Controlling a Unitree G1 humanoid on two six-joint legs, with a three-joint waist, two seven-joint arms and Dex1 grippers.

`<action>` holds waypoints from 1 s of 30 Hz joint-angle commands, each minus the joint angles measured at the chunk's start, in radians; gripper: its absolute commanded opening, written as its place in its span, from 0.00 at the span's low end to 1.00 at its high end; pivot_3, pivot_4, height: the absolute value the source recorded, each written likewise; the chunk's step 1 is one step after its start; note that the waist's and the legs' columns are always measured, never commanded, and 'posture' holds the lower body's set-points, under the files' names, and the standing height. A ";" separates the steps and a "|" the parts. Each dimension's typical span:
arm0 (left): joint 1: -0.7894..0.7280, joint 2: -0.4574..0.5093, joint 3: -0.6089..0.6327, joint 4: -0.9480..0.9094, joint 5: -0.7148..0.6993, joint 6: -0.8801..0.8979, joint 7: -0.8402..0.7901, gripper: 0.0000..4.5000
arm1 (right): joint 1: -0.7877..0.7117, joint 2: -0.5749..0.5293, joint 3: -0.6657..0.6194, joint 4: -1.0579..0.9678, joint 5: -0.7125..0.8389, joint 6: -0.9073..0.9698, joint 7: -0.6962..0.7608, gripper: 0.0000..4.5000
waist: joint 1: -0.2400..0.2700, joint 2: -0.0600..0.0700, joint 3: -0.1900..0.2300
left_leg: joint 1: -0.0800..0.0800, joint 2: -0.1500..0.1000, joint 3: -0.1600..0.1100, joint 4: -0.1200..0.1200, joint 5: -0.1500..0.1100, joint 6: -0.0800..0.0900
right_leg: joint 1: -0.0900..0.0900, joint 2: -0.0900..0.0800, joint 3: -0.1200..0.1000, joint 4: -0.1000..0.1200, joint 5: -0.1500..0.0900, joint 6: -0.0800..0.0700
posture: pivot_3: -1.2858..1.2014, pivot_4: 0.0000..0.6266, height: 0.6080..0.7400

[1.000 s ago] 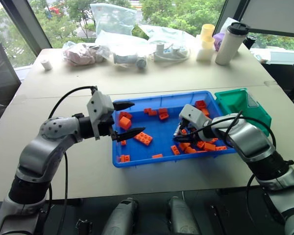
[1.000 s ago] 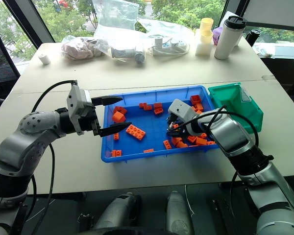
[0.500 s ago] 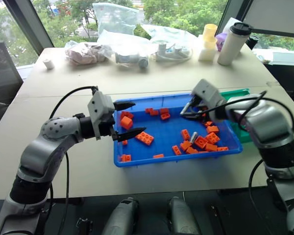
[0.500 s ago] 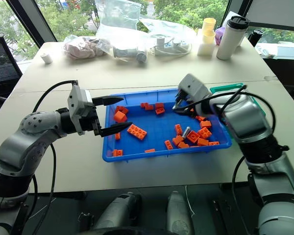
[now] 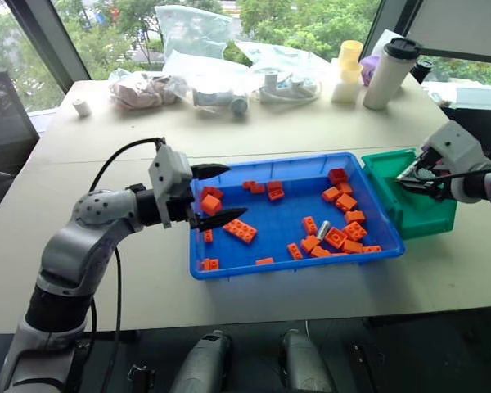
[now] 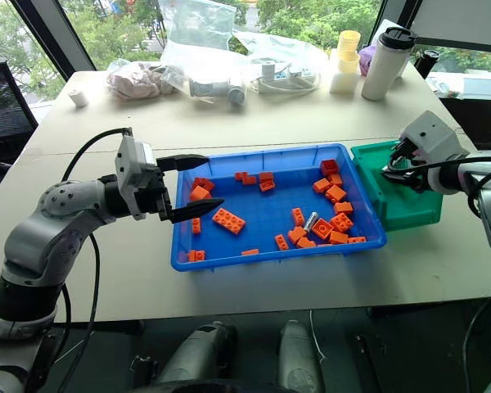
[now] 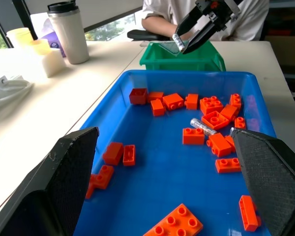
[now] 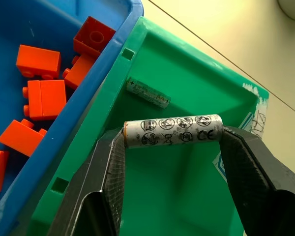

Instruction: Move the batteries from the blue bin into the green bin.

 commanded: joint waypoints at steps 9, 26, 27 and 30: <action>-0.014 -0.001 0.003 -0.008 0.019 -0.023 -0.012 1.00 | -0.106 -0.014 -0.062 -0.128 0.084 0.007 0.069 0.98 | -0.001 0.000 0.000 | 0.000 0.000 0.000 0.000 0.001 -0.001 | 0.000 0.000 0.000 0.000 0.000 0.000 | 0.52 0.24 1.00; -0.004 -0.014 0.004 -0.025 0.028 -0.019 0.000 1.00 | -0.084 0.091 0.290 -0.149 0.047 -0.078 0.248 0.98 | -0.002 0.000 0.000 | 0.000 0.000 -0.001 0.001 0.001 -0.002 | 0.000 0.000 -0.001 0.000 0.000 0.000 | 0.52 0.24 1.00; -0.003 -0.014 0.005 -0.027 0.028 -0.019 0.002 1.00 | -0.098 0.100 0.308 -0.131 0.034 -0.093 0.262 0.98 | -0.001 0.000 0.000 | 0.000 0.000 -0.001 0.001 0.001 -0.002 | 0.000 0.000 -0.001 0.000 0.000 0.000 | 0.52 0.24 1.00; 0.004 -0.015 0.011 -0.039 0.027 -0.014 0.014 1.00 | -0.130 0.120 0.348 -0.089 0.010 -0.134 0.309 0.98 | 0.000 0.000 0.000 | 0.000 0.000 -0.001 0.001 0.001 -0.002 | 0.000 0.000 -0.001 0.000 0.000 0.000 | 0.52 0.24 1.00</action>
